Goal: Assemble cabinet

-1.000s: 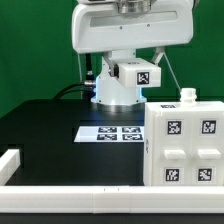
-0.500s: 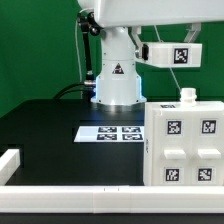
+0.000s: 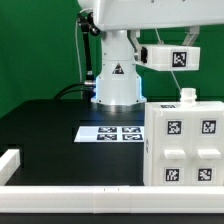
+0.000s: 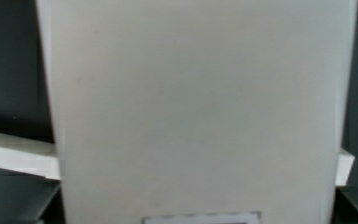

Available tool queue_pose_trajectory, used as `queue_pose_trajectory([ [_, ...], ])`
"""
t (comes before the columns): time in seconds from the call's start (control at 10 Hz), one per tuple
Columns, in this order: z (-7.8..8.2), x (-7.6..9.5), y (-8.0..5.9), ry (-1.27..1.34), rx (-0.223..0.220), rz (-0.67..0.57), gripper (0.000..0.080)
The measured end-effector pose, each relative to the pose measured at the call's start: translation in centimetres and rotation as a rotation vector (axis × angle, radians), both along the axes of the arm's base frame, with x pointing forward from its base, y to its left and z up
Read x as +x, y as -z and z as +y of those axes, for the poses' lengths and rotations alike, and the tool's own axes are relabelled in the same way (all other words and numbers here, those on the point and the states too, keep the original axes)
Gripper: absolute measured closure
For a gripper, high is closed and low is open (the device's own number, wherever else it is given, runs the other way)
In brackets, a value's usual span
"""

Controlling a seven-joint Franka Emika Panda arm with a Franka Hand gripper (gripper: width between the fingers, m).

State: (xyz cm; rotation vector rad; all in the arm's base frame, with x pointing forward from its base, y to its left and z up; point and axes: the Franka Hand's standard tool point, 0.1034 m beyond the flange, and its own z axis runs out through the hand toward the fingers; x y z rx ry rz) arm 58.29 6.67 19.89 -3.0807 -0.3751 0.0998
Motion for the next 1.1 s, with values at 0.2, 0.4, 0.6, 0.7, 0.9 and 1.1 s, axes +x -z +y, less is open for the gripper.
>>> queue_pose_trajectory([
  [0.2, 1.3, 1.8, 0.6, 0.009, 0.004, -0.009, 0.0254],
  [0.4, 2.6, 1.5, 1.5, 0.039, 0.005, 0.002, 0.0254],
  [0.6, 3.5, 0.6, 2.6, 0.030, 0.004, 0.005, 0.0254],
  [0.7, 3.5, 0.5, 2.9, 0.029, 0.005, 0.001, 0.0254],
  [0.9, 3.5, 0.9, 3.1, 0.030, 0.007, -0.014, 0.0254],
  [1.1, 3.5, 1.5, 3.4, 0.031, 0.009, -0.042, 0.0254],
])
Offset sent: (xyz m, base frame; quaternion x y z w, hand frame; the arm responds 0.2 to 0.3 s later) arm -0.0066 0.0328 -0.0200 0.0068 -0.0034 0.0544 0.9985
